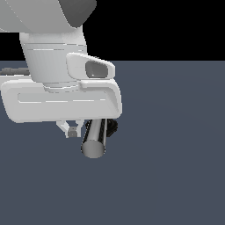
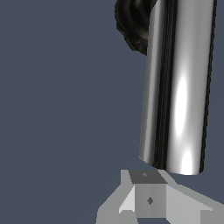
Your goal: Turn on the faucet by rotating a designated handle.
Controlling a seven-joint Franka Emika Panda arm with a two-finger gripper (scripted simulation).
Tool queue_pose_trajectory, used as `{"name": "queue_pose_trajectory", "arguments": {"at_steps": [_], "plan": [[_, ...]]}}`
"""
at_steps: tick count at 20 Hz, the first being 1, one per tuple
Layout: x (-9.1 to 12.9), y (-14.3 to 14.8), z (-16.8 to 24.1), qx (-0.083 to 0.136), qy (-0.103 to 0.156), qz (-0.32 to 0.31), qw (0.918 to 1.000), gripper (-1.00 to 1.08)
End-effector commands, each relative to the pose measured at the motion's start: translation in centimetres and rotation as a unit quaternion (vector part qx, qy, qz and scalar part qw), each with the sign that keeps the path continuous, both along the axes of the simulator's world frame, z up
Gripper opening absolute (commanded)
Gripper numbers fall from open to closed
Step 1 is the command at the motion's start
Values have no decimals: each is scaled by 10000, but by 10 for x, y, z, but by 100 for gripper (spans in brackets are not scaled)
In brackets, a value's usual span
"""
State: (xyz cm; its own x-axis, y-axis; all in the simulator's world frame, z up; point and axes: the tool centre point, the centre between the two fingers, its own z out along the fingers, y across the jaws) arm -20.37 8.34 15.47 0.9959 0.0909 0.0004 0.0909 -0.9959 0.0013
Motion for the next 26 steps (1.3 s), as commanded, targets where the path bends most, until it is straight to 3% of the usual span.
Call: {"name": "queue_pose_trajectory", "arguments": {"at_steps": [1,10,21,26], "plan": [[2,4,-14,9,-2,21,10000,-100],[8,12,-44,18,3,68,10000,-100],[9,14,-49,10,3,78,10000,-100],[13,-9,-49,10,3,78,10000,-100]]}}
